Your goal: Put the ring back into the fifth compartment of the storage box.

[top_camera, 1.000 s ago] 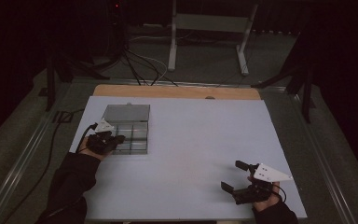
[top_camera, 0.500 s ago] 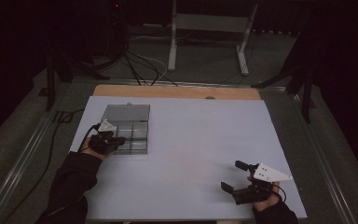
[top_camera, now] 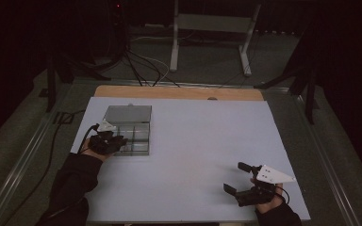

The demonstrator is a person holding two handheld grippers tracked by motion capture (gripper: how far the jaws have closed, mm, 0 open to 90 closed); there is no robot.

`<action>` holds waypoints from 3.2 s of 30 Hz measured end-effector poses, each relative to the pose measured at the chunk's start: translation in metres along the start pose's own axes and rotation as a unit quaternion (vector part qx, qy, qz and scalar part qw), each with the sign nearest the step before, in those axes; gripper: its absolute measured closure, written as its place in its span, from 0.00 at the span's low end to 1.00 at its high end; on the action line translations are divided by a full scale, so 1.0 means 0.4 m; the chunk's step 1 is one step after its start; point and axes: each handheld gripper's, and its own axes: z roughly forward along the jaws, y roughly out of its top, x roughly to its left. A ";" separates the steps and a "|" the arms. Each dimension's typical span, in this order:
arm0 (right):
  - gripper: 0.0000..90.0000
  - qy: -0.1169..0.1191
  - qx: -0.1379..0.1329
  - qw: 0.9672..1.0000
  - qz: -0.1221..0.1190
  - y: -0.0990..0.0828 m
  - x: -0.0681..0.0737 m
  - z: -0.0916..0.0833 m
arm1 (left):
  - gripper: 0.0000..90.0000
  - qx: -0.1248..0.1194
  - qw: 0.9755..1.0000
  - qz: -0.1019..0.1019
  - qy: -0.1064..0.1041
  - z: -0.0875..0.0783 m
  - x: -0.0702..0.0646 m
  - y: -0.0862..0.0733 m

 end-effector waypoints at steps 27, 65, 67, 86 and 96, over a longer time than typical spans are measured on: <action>0.00 -0.001 -0.001 1.000 0.001 0.000 0.000 0.000 | 0.04 -0.048 0.999 -0.017 -0.018 -0.069 -0.033 0.016; 0.00 0.011 0.002 1.000 -0.001 0.005 -0.004 0.018 | 0.01 -0.100 0.989 0.025 -0.103 -0.139 -0.082 -0.089; 0.00 0.011 0.004 1.000 0.000 0.004 -0.003 0.017 | 0.01 -0.100 0.989 0.024 -0.103 -0.141 -0.085 -0.099; 0.00 0.008 0.005 1.000 -0.001 0.002 -0.002 0.015 | 0.01 -0.074 0.991 0.033 -0.104 -0.139 -0.097 -0.202; 0.00 0.010 0.007 1.000 0.001 0.001 -0.003 0.016 | 0.01 -0.066 0.988 0.067 -0.120 -0.123 -0.131 -0.220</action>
